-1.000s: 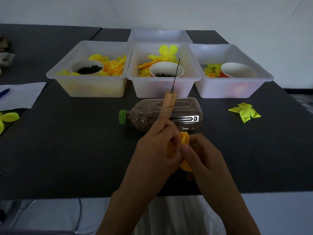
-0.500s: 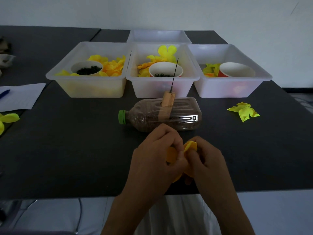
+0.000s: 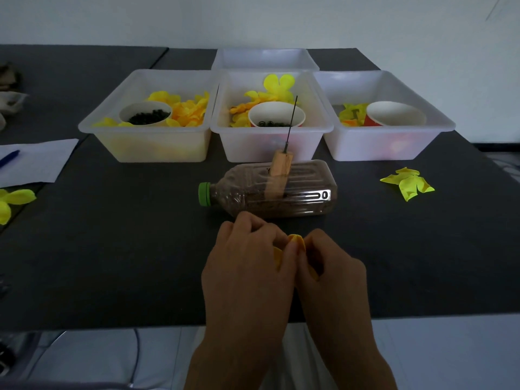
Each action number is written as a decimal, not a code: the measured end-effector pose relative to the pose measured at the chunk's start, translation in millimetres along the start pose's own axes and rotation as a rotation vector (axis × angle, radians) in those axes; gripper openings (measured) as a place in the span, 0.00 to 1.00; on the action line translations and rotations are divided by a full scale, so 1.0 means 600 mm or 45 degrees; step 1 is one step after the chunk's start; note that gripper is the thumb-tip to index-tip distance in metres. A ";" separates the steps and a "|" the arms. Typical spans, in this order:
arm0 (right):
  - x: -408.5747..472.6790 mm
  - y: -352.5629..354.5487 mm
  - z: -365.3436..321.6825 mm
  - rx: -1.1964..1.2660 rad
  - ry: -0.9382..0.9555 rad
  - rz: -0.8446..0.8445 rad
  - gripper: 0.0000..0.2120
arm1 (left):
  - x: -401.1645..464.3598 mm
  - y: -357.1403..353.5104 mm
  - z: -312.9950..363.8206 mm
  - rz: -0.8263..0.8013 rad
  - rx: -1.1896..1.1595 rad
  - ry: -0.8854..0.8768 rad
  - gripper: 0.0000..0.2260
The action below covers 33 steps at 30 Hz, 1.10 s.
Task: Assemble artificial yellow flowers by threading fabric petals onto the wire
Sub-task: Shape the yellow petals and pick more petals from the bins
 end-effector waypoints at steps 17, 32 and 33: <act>0.002 0.024 0.005 0.082 -0.107 0.112 0.12 | -0.022 -0.051 0.007 -0.218 -0.123 0.271 0.20; 0.018 0.020 0.013 0.425 -0.111 0.000 0.08 | -0.033 -0.021 0.005 0.262 -0.703 0.054 0.08; 0.016 0.010 0.012 0.477 -0.142 -0.118 0.07 | -0.028 -0.027 0.000 0.170 -0.683 0.128 0.09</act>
Point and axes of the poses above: each hand's wrist, its own x-axis towards the middle knuckle, its own y-axis out of the back of the hand, z = x × y, the point moved 6 cm from there along x, towards the middle knuckle, and after that the axes turned 8 degrees about y, right-handed, at the moved point
